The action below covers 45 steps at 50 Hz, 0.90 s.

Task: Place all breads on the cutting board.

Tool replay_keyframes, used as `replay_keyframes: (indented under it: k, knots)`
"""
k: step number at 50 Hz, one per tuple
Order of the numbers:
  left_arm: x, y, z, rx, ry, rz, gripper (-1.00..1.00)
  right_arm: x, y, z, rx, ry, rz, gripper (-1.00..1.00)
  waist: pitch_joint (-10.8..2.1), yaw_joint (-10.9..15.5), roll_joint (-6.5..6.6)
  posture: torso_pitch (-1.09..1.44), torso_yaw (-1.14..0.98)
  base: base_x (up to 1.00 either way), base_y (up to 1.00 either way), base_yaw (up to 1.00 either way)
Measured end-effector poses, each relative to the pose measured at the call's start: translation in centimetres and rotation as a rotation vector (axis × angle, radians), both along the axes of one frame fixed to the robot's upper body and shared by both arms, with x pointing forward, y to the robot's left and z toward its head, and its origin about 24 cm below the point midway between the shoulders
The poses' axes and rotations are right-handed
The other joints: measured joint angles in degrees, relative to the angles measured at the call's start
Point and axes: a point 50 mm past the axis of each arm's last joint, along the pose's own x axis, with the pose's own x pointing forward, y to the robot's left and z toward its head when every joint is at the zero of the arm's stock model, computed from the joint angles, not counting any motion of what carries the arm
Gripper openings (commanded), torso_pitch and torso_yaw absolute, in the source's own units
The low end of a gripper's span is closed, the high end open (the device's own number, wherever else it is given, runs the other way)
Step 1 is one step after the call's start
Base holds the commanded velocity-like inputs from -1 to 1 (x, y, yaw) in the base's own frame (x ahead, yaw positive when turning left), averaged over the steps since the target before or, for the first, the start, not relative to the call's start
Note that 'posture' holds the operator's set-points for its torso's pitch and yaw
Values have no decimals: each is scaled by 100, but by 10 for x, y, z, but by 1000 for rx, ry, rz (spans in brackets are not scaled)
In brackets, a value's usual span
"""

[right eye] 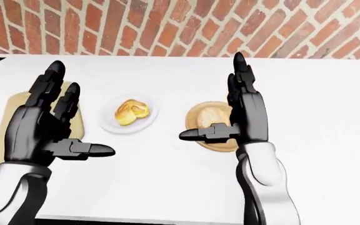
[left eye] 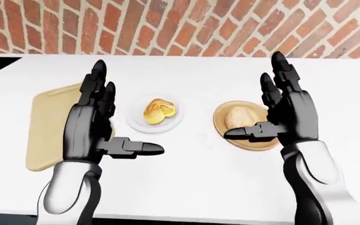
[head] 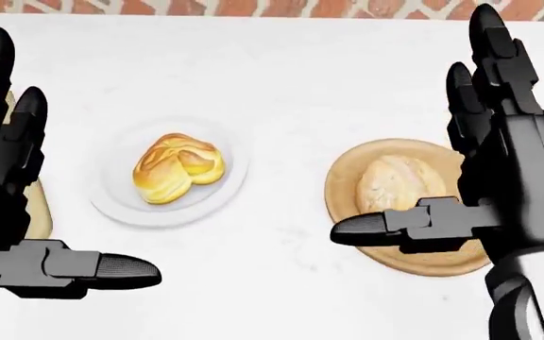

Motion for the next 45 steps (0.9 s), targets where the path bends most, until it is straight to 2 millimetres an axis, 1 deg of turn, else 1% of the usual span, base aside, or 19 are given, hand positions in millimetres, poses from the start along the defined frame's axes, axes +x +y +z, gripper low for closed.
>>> replay_keyframes:
  k: [3,8,12,17,22,26,35,38,39,40,42,43,45]
  knots:
    - [0,0,0,1,1,0,100,10,-3,-9,-26,53,-40,100,15,9,3,0,0,0,0,0]
    - [2,0,-1,0,2,2,100,26,-7,-20,-64,112,-108,100,33,10,45,0,0,0,0,0]
    - [2,0,-2,-1,6,2,100,30,-7,-21,-91,114,-133,100,30,7,70,0,0,0,0,0]
    - [1,0,0,1,-1,-1,100,35,-4,-21,-139,108,-150,100,2,5,66,0,0,0,0,0]
    - [0,0,1,1,-8,-2,100,44,-6,-30,-164,145,-167,100,-23,15,54,0,0,0,0,0]
    - [0,-1,-1,0,0,-3,100,46,-6,-32,-173,158,-163,100,-22,24,53,0,0,0,0,0]
    - [1,-1,-3,0,5,-5,100,55,-9,-35,-176,159,-173,100,-61,29,-4,0,0,0,0,0]
    - [0,-2,-2,1,-2,-8,100,58,-12,-37,-177,164,-181,79,-67,41,-24,0,0,0,0,0]
    - [0,-2,-1,1,-4,-9,100,59,-14,-38,-179,166,-186,67,-66,50,-31,0,0,0,0,0]
    - [0,-2,-1,2,-7,-9,100,59,-16,-39,-180,168,-191,62,-63,57,-37,0,0,0,0,0]
    - [-1,-1,0,2,-9,-3,100,59,-19,-41,-181,175,-202,44,-50,67,-43,0,0,0,0,0]
    - [-1,-1,0,2,-9,-1,100,59,-20,-41,-181,179,-206,39,-42,71,-43,0,0,0,0,0]
    - [-1,-1,-1,2,-6,1,100,59,-21,-43,-182,184,-210,37,-32,78,-42,0,0,0,0,0]
